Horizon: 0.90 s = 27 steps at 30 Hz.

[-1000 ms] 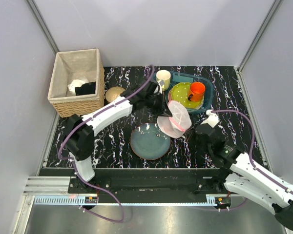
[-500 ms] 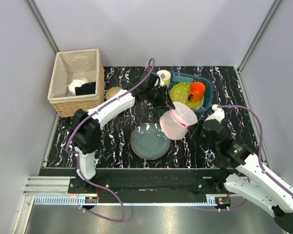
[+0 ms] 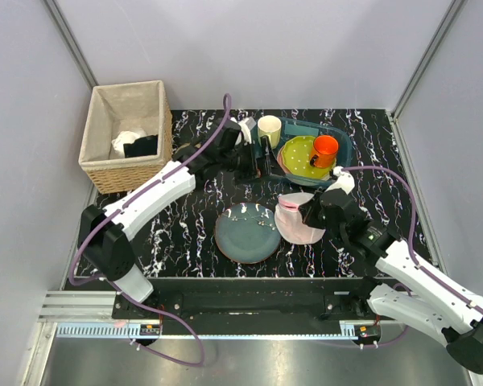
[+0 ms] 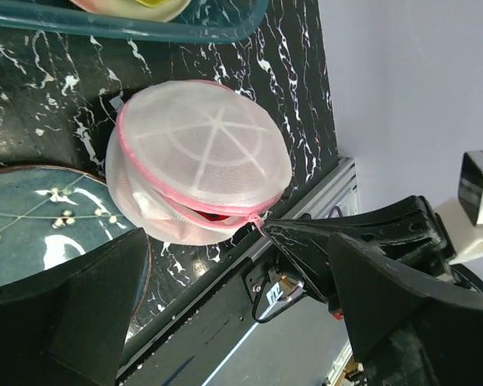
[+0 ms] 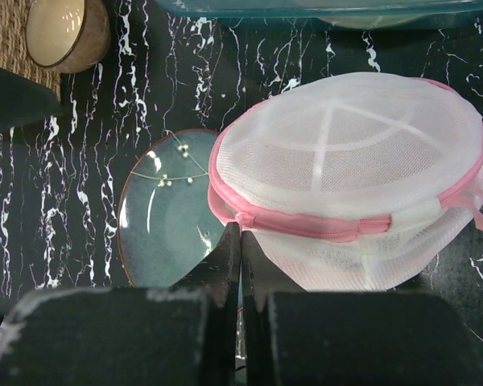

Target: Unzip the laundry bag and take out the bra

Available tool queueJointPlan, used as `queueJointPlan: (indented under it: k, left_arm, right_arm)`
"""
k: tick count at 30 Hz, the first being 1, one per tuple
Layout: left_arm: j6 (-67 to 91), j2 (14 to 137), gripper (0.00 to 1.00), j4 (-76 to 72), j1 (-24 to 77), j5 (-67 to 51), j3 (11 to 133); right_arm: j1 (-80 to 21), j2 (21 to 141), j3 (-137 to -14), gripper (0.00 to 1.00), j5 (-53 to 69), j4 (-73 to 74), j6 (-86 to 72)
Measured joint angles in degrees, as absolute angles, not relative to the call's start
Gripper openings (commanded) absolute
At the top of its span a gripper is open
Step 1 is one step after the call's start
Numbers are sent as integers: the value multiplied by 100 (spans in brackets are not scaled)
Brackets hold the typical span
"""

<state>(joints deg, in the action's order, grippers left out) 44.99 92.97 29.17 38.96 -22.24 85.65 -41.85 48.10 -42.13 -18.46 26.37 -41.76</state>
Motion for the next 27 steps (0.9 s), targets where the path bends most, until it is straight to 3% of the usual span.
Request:
queueJointPlan:
  k: [14, 21, 22, 26, 27]
  left_arm:
    - [6305, 9935, 91, 1070, 4283, -2729, 6862]
    - [7225, 10235, 84, -110, 4270, -3015, 6742]
    - [7301, 10280, 80, -202, 4268, -3020, 6742]
    - [7502, 10431, 42, -366, 4268, -3022, 6781]
    - [7524, 10479, 17, -388, 4270, -3024, 6803]
  right_arm:
    - [-4185, 4678, -4123, 0, -1833, 2539, -4178]
    - [-4185, 4482, -3994, 0, -1831, 2604, -4200]
    - [-4185, 4464, -3979, 0, -1828, 2609, -4204]
    - [-4185, 4412, -3924, 0, -1828, 2641, -4222]
    - [-4185, 4397, -3911, 0, -1831, 2644, -4226]
